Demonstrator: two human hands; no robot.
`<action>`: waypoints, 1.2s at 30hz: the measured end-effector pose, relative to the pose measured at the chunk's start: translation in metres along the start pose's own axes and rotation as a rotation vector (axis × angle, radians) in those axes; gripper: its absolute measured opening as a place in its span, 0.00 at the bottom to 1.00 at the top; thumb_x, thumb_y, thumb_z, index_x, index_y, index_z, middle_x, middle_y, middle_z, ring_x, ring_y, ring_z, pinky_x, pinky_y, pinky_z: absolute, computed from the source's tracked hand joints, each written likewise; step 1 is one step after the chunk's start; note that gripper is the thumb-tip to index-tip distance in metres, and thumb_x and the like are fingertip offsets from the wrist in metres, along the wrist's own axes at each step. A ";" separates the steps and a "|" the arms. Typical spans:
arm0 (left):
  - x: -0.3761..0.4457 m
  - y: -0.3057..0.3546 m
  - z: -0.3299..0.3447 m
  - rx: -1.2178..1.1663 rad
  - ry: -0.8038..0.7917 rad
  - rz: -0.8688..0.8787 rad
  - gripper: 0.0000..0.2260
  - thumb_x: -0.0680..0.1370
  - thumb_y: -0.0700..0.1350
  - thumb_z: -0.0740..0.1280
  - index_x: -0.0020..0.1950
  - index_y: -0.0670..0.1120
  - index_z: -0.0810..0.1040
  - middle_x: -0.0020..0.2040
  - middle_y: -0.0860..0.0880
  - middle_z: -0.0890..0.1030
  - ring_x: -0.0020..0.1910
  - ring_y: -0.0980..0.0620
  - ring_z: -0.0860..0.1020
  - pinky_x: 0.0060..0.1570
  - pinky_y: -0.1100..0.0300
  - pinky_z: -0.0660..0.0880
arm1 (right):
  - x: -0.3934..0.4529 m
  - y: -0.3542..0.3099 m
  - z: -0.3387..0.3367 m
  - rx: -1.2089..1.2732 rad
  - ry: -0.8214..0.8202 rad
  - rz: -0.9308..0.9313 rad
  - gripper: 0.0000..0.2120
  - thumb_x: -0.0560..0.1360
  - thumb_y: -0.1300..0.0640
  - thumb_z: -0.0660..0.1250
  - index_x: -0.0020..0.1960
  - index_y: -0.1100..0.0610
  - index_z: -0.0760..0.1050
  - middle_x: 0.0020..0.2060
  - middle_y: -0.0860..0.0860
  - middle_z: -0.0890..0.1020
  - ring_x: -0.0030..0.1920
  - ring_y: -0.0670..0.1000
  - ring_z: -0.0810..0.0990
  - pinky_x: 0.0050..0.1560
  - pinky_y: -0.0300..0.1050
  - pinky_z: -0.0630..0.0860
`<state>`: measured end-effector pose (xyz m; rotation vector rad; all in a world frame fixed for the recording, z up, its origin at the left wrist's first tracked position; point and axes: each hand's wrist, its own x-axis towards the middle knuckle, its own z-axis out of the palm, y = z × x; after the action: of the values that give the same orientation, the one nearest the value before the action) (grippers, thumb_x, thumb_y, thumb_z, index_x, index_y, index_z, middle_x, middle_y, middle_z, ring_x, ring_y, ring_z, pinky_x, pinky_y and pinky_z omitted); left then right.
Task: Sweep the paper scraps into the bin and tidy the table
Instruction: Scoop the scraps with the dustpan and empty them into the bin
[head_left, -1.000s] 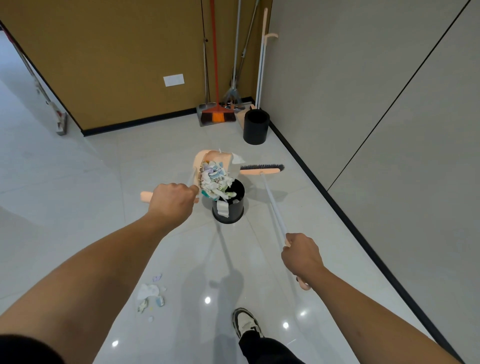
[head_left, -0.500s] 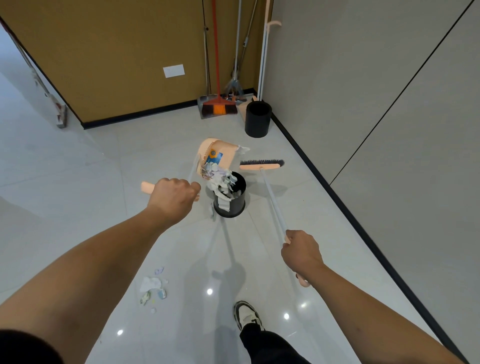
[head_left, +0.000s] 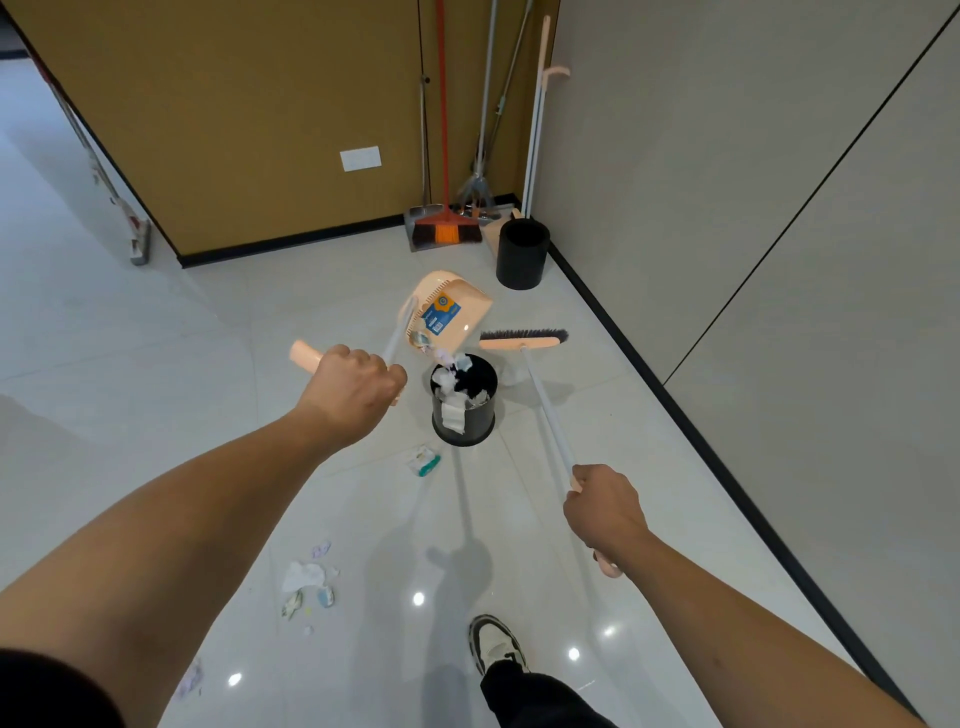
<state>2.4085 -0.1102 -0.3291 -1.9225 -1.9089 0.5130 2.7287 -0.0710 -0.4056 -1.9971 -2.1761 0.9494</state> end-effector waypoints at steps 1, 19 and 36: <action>-0.001 -0.001 -0.001 -0.001 0.008 0.000 0.09 0.76 0.41 0.59 0.51 0.51 0.76 0.40 0.50 0.81 0.37 0.47 0.78 0.35 0.58 0.62 | -0.001 -0.001 0.001 0.018 -0.001 0.010 0.08 0.67 0.67 0.57 0.34 0.56 0.62 0.30 0.49 0.65 0.28 0.53 0.61 0.30 0.41 0.59; -0.009 0.002 -0.004 0.044 0.015 0.052 0.08 0.77 0.42 0.57 0.52 0.50 0.74 0.42 0.50 0.80 0.39 0.48 0.78 0.37 0.57 0.63 | -0.011 -0.001 -0.002 0.044 0.004 0.017 0.12 0.66 0.68 0.55 0.34 0.54 0.57 0.30 0.49 0.62 0.30 0.54 0.59 0.30 0.41 0.57; -0.058 -0.011 0.034 -0.339 -0.158 -0.554 0.04 0.72 0.40 0.63 0.39 0.48 0.70 0.27 0.50 0.67 0.28 0.45 0.70 0.29 0.60 0.60 | -0.019 -0.007 0.018 0.165 -0.147 0.255 0.08 0.66 0.70 0.56 0.36 0.58 0.65 0.31 0.53 0.71 0.27 0.54 0.70 0.28 0.38 0.64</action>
<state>2.3809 -0.1679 -0.3535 -1.4482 -2.6376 0.1837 2.7179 -0.0959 -0.4102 -2.2232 -1.8625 1.2984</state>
